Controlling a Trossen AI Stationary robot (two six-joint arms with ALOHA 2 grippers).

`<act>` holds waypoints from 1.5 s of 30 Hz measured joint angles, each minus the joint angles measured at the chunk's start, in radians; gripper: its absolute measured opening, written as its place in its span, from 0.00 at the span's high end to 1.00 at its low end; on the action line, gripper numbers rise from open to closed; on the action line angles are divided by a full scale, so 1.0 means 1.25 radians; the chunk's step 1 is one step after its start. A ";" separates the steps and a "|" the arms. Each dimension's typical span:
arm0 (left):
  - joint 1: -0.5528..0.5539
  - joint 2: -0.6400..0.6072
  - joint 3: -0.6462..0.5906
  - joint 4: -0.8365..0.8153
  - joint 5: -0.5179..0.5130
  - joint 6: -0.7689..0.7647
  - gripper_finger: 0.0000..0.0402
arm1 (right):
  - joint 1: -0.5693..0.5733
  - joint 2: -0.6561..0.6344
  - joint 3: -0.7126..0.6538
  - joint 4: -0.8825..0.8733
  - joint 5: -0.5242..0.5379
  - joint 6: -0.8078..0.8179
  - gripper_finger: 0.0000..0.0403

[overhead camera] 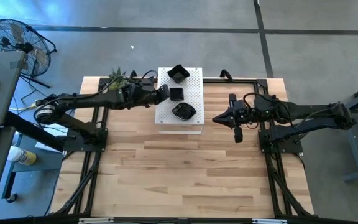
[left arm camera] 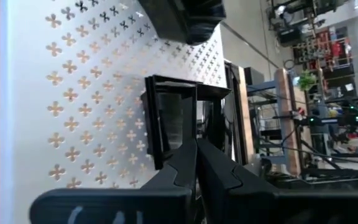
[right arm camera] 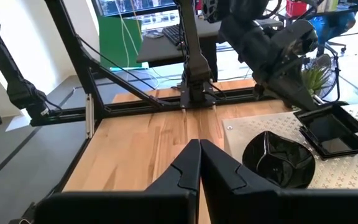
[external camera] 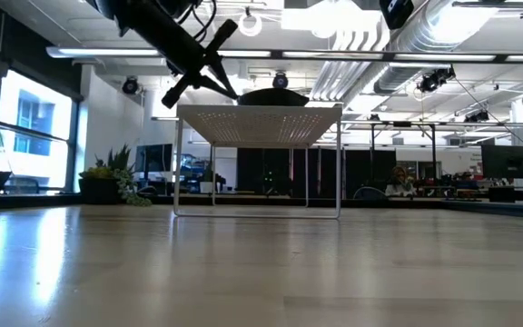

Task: Pick & Place Mini shaped plates
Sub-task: Stack the black square plate on top of the black square plate on the shelf, then return to home position

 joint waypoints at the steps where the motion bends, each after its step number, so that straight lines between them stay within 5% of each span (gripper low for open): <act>1: 0.000 0.000 0.000 0.001 -0.001 0.000 0.98 | 0.000 0.000 0.000 0.000 0.000 0.000 0.99; 19: -0.001 0.011 0.000 0.019 -0.008 0.124 0.81 | 0.000 0.000 0.000 0.000 0.000 0.004 0.99; 26: -0.017 -0.037 0.000 0.003 0.029 0.326 0.96 | -0.001 0.000 0.000 0.000 0.048 0.001 0.99; 33: -0.117 -0.066 -0.004 -0.004 -0.119 0.549 0.99 | -0.003 -0.013 0.000 -0.042 0.205 -0.006 1.00; 38: -0.168 -0.084 -0.076 0.029 -0.160 0.596 1.00 | -0.004 -0.035 0.000 -0.026 0.156 -0.077 1.00; 45: -0.180 -0.153 -0.305 0.361 -0.083 0.645 1.00 | -0.091 -0.052 -0.062 0.083 0.035 -0.111 1.00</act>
